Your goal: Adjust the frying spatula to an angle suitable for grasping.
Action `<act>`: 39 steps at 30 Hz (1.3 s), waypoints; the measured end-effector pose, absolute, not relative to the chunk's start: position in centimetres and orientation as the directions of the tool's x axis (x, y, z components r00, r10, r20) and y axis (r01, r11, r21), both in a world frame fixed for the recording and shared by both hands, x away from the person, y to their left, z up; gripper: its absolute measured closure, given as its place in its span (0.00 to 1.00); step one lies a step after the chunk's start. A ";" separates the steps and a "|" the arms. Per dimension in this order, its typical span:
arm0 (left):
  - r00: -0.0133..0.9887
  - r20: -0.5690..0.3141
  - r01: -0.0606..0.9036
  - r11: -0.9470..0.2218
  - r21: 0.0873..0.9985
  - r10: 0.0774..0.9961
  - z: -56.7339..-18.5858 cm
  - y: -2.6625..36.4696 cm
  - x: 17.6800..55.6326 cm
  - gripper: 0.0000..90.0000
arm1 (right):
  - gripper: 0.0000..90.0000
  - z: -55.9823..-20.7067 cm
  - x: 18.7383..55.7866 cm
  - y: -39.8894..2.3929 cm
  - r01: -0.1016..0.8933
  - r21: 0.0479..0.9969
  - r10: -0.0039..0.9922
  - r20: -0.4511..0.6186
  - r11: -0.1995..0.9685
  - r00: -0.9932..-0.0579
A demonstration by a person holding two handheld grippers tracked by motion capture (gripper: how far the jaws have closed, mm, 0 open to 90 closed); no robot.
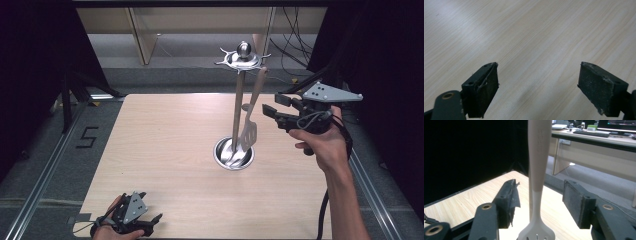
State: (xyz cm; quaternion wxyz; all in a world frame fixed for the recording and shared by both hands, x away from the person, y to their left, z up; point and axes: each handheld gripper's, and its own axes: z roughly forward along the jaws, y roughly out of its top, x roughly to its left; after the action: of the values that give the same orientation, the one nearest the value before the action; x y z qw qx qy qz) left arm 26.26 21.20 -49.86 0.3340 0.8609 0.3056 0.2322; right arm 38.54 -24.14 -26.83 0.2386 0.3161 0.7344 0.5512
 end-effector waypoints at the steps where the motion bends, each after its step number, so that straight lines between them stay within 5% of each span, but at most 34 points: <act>1: 0.705 0.196 0.371 -0.590 0.717 0.681 -49.9 21.2 26.3 0.18 | 0.49 -27.1 38.5 -24.3 0.199 0.960 0.732 -0.008 0.195 -0.681; 39: 0.704 0.206 0.368 -0.597 0.713 0.680 -49.8 21.2 26.4 0.18 | 0.41 -34.0 37.1 -25.4 0.293 0.940 0.756 0.063 0.174 -0.651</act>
State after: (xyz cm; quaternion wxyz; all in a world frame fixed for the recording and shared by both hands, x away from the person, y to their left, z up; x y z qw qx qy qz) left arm 26.40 21.21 -49.75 0.3303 0.8619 0.3037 0.2361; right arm 37.11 -25.43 -34.05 0.2166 0.3569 0.7351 0.5342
